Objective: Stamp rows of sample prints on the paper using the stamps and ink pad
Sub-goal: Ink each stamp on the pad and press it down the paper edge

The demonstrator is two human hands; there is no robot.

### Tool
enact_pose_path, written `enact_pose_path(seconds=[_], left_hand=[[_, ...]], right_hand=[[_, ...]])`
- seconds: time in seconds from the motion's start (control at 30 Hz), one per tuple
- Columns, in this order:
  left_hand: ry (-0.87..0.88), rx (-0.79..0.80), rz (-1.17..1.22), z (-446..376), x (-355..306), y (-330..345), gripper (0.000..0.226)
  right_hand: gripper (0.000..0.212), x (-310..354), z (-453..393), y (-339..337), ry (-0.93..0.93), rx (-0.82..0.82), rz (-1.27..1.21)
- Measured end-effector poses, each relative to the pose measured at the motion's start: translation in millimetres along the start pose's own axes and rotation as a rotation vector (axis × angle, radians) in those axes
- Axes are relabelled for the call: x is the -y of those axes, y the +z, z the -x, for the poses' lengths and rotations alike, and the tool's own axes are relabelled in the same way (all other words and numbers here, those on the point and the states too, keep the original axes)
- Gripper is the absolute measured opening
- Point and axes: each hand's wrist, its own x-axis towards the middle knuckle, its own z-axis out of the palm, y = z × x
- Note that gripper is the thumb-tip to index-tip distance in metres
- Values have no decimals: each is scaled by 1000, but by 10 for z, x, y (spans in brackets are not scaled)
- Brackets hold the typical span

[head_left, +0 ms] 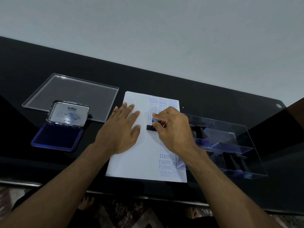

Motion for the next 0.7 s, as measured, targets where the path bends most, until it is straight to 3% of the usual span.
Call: enact_pose_path(seconds=[0.3, 0.7], left_hand=[[-4, -1, -5, -6, 15, 15, 66], [-6, -5, 1, -5, 8, 8, 66]], right_hand=[[12, 26, -72, -37, 10, 88, 53], [12, 38, -92, -18, 19, 62, 36]])
